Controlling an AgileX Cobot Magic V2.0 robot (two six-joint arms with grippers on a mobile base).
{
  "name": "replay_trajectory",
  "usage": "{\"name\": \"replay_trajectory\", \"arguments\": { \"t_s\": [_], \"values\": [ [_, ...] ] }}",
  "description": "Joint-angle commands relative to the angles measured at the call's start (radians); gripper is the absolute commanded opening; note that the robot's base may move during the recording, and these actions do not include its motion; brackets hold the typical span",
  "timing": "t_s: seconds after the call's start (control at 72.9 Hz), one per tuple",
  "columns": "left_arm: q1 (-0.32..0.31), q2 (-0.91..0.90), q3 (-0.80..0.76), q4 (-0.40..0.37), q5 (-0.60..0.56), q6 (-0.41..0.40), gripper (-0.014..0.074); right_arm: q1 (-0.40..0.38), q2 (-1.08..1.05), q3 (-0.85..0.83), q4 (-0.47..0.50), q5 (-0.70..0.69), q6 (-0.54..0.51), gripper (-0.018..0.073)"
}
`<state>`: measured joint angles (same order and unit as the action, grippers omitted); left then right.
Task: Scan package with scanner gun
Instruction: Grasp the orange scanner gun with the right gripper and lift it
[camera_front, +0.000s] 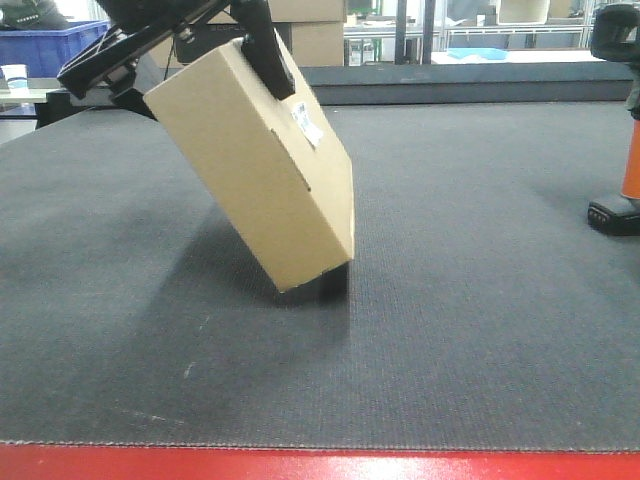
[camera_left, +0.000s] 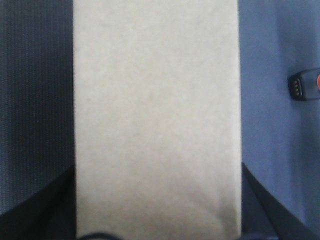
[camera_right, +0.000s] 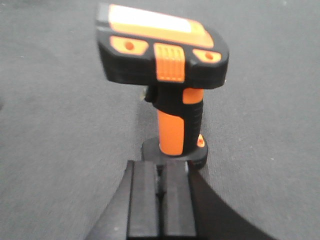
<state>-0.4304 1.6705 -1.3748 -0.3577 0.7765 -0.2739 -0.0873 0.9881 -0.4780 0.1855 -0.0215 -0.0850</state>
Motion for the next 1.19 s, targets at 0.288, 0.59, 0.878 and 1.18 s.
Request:
{"name": "replay_trajectory", "arguments": {
  "t_s": [0.288, 0.59, 0.878, 1.18],
  "values": [
    [-0.005, -0.006, -0.003, 0.010, -0.004, 0.040, -0.0111, 0.002, 0.312, 0.020, 0.005, -0.420, 0.043, -0.0168],
    [-0.005, -0.006, -0.003, 0.010, -0.001, 0.065, -0.0111, 0.001, 0.478, 0.181, -0.212, -0.938, 0.197, -0.0168],
    [-0.005, -0.006, -0.003, 0.010, -0.006, 0.095, -0.0111, -0.021, 0.642, 0.200, -0.212, -1.200, 0.270, -0.0168],
    [-0.005, -0.006, -0.003, 0.010, -0.016, 0.095, -0.0111, -0.021, 0.647, 0.200, -0.087, -1.200, 0.292, -0.0168]
  ]
}}
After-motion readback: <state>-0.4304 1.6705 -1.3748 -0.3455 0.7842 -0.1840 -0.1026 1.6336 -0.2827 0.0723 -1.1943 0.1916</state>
